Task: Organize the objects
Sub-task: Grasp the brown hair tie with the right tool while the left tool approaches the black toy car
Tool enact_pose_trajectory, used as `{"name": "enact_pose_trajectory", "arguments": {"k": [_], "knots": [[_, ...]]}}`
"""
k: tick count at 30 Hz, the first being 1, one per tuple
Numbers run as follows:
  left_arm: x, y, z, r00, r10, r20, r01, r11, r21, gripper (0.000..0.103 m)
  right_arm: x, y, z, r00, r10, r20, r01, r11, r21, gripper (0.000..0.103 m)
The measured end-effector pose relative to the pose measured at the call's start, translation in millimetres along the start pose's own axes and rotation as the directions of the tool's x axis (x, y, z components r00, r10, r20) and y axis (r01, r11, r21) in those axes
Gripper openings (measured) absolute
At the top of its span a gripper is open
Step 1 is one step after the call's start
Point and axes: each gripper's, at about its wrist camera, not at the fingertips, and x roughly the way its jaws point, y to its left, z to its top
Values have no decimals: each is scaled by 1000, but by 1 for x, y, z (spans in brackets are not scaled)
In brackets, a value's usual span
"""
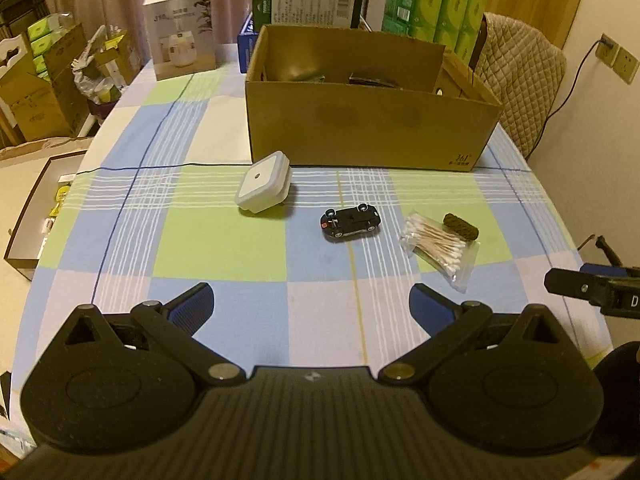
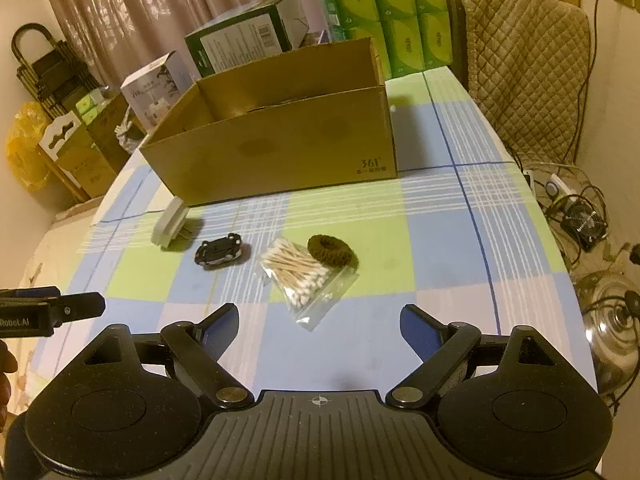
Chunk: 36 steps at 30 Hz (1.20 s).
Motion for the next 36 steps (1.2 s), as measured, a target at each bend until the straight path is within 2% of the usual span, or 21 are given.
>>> {"name": "enact_pose_trajectory", "arguments": {"k": [7,14,24,28,31,36], "knots": [[32,1,11,1000,-10,-17,9,999,-44,102,35,-3,19,1000,12,-26,-13,998,-57,84],[62,-1,17,1000,0,-21,-1,998,-65,102,80,-8,39,998,25,-58,-32,992,-125,66],[99,-5,24,999,-14,-37,11,997,-82,102,135,-25,48,993,41,-107,-52,993,-102,51],[109,-7,24,999,-15,-41,12,997,-77,102,148,-28,49,989,52,-136,-62,995,-75,40],[115,-8,24,999,-25,-46,21,997,-79,102,149,-32,50,988,61,-141,-68,997,-44,38],[122,-9,25,998,-34,-48,30,996,-85,102,146,-32,50,990,51,-133,-59,997,-51,16]]}}
